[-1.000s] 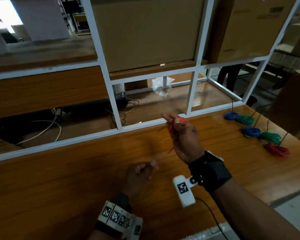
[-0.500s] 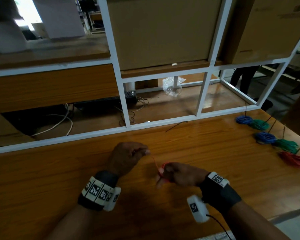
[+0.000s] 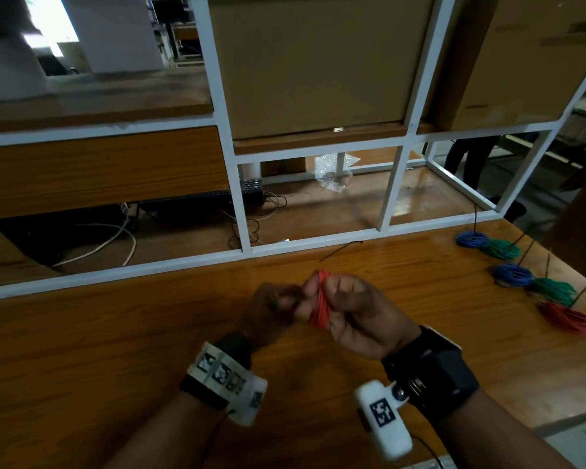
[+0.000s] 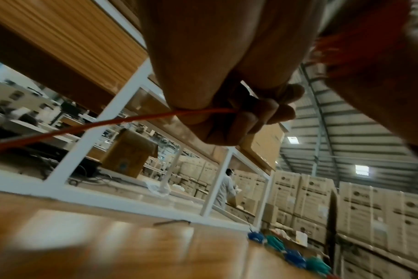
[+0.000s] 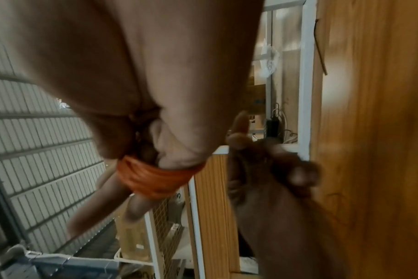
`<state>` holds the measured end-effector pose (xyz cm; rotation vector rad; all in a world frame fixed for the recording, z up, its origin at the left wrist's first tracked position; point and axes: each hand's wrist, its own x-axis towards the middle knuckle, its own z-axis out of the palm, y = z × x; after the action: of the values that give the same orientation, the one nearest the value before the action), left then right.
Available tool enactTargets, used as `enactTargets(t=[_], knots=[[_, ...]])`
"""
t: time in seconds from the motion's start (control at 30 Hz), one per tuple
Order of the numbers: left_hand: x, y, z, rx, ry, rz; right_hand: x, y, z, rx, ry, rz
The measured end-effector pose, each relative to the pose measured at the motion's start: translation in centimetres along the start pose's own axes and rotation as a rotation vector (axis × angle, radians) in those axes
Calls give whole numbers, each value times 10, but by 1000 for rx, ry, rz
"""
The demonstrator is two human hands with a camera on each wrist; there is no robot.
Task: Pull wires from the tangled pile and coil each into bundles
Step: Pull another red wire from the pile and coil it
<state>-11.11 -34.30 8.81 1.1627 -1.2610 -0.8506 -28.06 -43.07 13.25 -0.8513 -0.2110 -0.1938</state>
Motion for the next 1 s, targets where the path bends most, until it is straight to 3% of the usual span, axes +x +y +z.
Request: enactTargets(t=[0.17, 0.27, 0.33, 0.4, 0.47, 0.57, 0.67, 0.77, 0.87, 1.0], knots=[[-10, -18, 25, 77, 171, -153, 22, -10, -11, 121, 481, -280], [-26, -34, 24, 182, 126, -205, 23, -13, -26, 79, 716, -335], [-41, -48, 24, 234, 114, -235, 18, -14, -41, -111, 817, -338], [-55, -53, 21, 262, 174, -247, 12, -10, -59, -480, 939, -292], [-61, -56, 13, 324, 214, -236, 7, 3, -73, -960, 1013, -105], [-56, -52, -7, 511, 215, -204, 3, 29, -86, -1502, 821, 307], [-43, -30, -29, 774, 168, -83, 5, 43, -79, -1557, 607, 487], [-32, -9, -47, 859, 164, 28, 8, 46, -63, -1428, 482, 520], [-21, 5, -58, 777, 167, 19, 7, 42, -41, -1041, 292, 569], [-8, 18, -59, 594, 201, 35, 0, 34, -20, -754, 94, 426]])
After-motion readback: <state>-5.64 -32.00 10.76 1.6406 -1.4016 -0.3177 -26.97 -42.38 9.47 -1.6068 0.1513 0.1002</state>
